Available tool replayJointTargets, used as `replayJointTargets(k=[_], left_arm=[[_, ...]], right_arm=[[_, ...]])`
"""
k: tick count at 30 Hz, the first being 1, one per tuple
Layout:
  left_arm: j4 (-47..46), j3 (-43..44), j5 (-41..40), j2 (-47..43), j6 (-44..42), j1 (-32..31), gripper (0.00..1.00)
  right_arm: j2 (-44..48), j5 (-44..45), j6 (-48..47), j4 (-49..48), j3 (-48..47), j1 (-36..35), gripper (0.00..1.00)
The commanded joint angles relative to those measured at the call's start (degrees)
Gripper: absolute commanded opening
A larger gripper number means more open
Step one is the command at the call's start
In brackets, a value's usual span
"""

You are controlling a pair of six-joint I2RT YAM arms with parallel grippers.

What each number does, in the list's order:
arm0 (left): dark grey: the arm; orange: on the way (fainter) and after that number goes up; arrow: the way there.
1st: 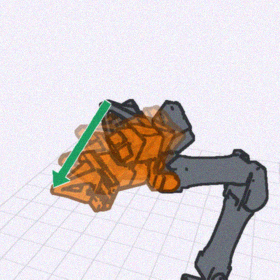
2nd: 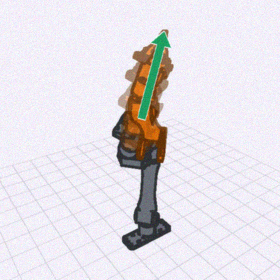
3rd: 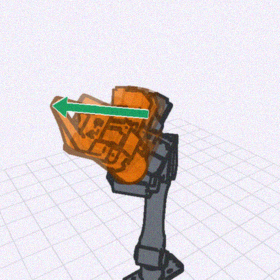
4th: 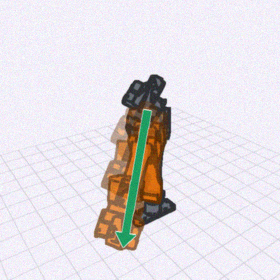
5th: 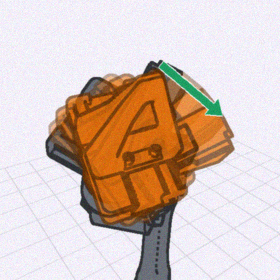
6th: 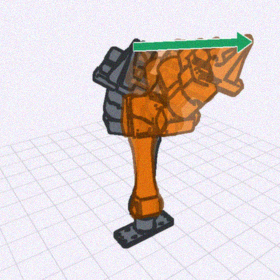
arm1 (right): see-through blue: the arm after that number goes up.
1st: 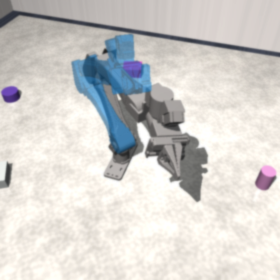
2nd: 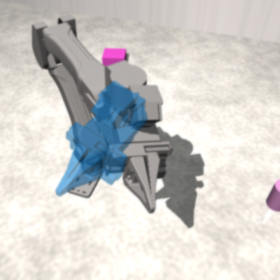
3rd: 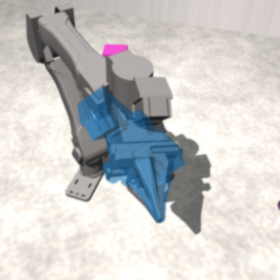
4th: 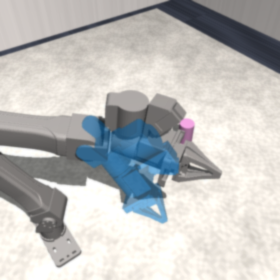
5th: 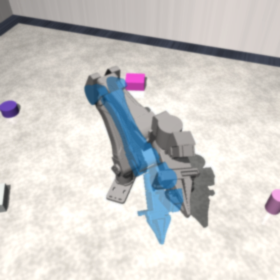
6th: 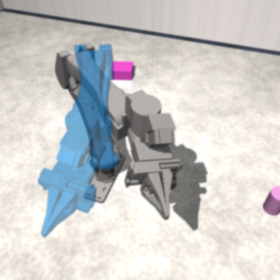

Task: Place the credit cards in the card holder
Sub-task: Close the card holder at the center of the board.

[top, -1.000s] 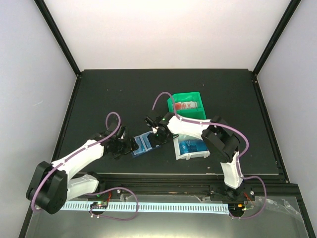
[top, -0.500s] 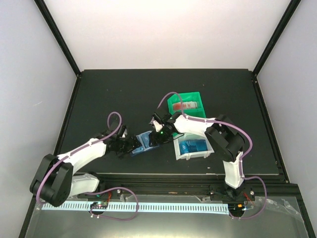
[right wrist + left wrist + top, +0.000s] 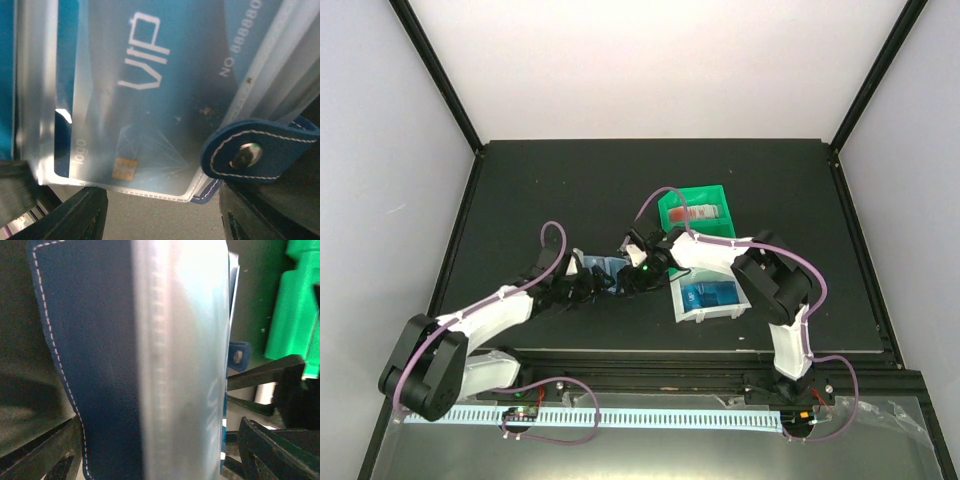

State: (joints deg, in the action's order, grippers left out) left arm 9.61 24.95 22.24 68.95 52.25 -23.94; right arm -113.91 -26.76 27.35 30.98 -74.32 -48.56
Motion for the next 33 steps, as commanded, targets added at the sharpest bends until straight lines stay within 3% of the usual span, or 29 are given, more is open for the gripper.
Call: replayJointTargets(k=[1,5,12,22,33], left_arm=[[-4.5,-0.2,0.4,-3.7,-0.9,0.5,0.84],[-3.6,-2.0,-3.6,-7.1,0.4,0.8,0.84],[-6.2,-4.4,-3.9,-11.6,2.0,1.3,0.84],[-16.5,-9.3,-0.6,-14.8,4.9,2.6,0.85],[-22.3,-8.3,1.8,-14.6,7.1,3.2,0.85]], right_arm=[[-0.9,0.7,0.7,-0.9,0.1,-0.6,0.62],[-0.6,5.1,1.9,0.6,-0.6,-0.6,0.62],[-0.3,11.3,2.7,4.2,-2.3,-0.6,0.61],[-2.0,12.7,2.0,6.8,-3.6,-0.6,0.60],[-1.9,12.8,2.2,6.4,-3.3,-0.7,0.59]])
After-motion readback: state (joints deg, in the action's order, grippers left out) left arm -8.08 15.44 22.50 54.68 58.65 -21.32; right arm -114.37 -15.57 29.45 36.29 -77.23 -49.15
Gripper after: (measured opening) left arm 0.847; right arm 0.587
